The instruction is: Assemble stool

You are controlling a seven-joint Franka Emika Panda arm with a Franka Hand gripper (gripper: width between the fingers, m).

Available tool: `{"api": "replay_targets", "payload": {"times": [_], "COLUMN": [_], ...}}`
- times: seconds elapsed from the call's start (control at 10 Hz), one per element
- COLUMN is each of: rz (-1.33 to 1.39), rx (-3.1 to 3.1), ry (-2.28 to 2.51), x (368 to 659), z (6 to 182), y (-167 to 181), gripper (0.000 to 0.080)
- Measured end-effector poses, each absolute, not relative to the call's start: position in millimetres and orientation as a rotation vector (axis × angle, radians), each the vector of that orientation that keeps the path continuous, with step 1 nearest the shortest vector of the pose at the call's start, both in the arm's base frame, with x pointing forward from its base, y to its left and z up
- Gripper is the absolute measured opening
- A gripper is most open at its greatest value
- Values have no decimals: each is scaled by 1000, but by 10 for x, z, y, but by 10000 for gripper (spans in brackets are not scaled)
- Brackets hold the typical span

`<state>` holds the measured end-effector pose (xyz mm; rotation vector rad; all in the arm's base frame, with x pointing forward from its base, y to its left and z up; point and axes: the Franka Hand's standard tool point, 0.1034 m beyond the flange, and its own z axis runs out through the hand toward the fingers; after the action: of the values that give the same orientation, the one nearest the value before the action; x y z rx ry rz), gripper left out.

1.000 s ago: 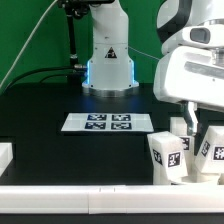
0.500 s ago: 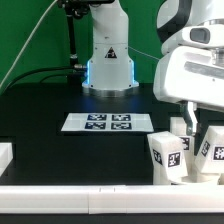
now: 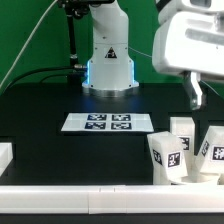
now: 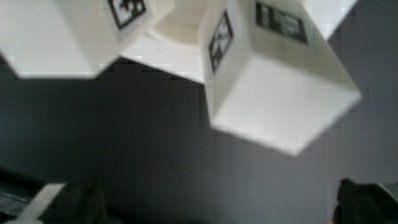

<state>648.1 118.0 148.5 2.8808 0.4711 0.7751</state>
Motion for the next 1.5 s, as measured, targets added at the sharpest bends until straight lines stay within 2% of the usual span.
{"api": "replay_targets", "payload": {"times": [0.3,0.5,0.6,0.9,1.3,1.5], "rz": [461,102,117,119,85,78], "rx": [3023,3036,3032,3052,3151,3141], "ry": [409,440,440,425,313,296], "x": [6574,6499,6575,6552,6513,6503], "z": [1645,1614,1630,1582,1340,1312], "y": [1091,1096,1113,1098,1140,1147], "gripper": [649,649,649,649,649,649]}}
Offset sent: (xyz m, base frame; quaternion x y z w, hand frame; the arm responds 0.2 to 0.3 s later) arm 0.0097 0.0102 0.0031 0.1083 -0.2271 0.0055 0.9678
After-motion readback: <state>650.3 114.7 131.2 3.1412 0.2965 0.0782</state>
